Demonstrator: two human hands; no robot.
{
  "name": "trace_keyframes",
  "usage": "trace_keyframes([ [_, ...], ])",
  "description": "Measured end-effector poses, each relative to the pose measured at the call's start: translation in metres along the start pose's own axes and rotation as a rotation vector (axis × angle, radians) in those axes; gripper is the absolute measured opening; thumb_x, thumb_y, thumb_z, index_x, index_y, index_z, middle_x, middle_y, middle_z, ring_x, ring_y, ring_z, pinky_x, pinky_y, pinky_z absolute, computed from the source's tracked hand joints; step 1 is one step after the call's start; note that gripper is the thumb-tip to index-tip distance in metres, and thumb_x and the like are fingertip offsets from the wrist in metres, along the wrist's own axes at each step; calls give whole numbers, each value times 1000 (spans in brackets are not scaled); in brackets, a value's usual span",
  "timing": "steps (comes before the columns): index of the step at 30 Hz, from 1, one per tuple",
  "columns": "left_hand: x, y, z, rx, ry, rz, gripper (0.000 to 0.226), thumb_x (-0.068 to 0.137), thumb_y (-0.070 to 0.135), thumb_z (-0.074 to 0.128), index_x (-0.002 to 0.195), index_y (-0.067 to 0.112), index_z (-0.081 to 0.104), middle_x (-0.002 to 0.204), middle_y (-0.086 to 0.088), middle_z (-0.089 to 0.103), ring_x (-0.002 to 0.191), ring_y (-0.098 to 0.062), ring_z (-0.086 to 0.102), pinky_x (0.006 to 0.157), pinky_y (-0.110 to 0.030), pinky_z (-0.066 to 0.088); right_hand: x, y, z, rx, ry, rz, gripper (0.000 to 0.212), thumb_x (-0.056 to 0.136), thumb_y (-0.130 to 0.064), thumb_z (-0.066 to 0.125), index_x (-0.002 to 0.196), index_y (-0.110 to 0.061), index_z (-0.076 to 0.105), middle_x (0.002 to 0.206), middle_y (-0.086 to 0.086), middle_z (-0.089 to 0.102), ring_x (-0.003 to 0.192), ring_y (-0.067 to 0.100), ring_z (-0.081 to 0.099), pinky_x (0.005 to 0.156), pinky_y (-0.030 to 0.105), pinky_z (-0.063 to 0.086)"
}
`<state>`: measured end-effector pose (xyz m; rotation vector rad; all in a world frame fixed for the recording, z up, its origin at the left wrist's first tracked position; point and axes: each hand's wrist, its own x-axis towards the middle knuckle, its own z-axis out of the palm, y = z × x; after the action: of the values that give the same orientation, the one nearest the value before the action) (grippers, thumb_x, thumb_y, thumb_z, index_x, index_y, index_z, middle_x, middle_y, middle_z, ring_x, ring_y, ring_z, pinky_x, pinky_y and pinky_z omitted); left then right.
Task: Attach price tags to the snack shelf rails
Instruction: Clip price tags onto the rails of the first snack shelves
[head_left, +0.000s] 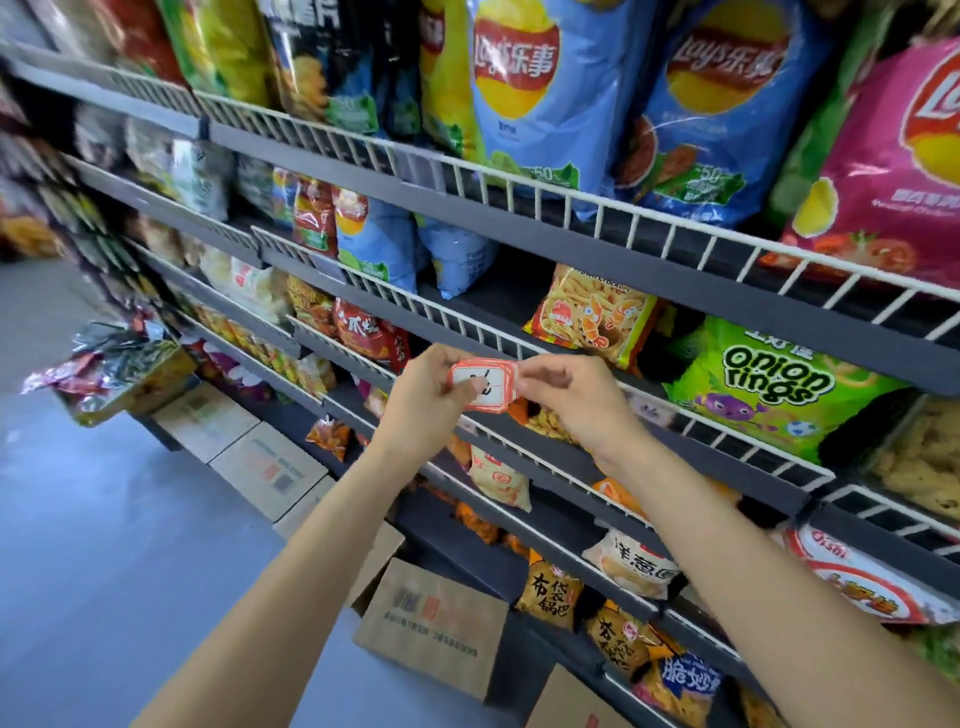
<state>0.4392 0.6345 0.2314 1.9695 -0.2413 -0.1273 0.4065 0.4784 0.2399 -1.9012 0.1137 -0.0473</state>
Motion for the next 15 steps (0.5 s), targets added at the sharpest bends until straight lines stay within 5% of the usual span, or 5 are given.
trace_keyframes([
  [6, 18, -33, -85, 24, 64, -16, 7, 90, 18, 59, 95, 19, 55, 94, -13, 69, 86, -31, 65, 83, -53, 51, 37, -33, 83, 131, -48, 18, 12, 87, -1, 60, 97, 0, 66, 66, -5, 58, 42, -9, 50, 42, 5, 36],
  [15, 83, -102, -206, 52, -13, -9, 16, 91, 20, 58, 104, 11, 56, 89, -16, 68, 76, -25, 63, 76, -42, 52, 111, -57, 212, 136, 115, 93, 5, 84, -11, 67, 89, -10, 67, 72, -5, 61, 44, -11, 48, 41, 5, 34],
])
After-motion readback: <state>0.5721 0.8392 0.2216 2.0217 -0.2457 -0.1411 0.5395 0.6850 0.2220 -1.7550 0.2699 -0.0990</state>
